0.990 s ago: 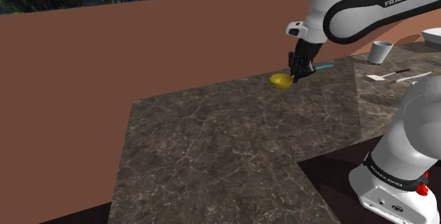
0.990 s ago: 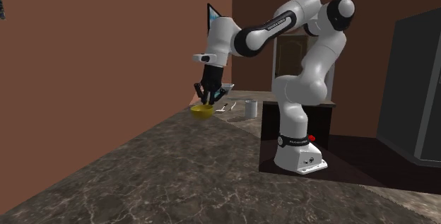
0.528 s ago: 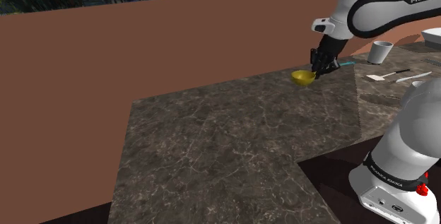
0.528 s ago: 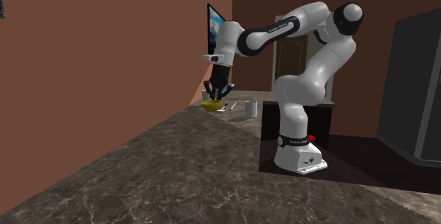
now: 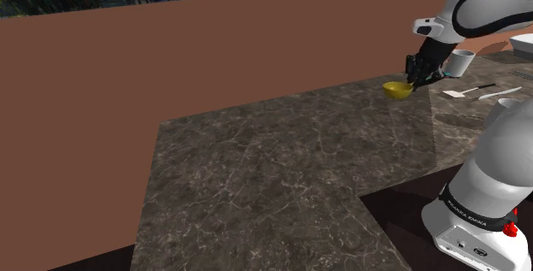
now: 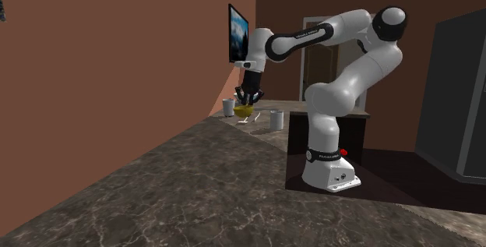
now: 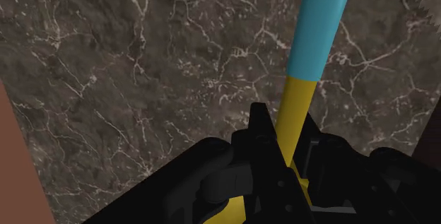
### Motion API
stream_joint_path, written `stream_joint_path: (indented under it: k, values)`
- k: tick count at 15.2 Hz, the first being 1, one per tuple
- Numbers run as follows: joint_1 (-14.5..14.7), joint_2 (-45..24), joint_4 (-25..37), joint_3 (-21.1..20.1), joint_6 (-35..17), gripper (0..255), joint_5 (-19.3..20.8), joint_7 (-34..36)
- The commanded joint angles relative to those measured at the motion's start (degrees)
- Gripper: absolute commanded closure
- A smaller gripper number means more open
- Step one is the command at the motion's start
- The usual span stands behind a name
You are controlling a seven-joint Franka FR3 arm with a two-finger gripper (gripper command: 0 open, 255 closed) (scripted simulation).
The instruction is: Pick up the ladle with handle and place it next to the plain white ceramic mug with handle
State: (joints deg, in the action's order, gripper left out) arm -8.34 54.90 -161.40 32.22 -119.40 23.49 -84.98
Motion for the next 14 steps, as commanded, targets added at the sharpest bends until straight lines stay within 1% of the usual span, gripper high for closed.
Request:
stream_joint_path:
  k: [1, 4, 8, 11, 14]
  values:
    - [-1.5, -0.4, 1.1, 3.0, 0.3, 255, 1.7, -3.4]
    - [-3.3, -1.1, 3.4, 7.2, 1.1, 255, 3.8, -8.1]
    - [-4.5, -3.0, 7.3, 13.0, 1.8, 255, 6.0, -14.3]
    - [-4.5, -4.9, 10.9, 17.5, 2.2, 255, 7.3, -18.7]
    - [-3.5, -7.1, 15.0, 22.1, 2.4, 255, 8.0, -23.1]
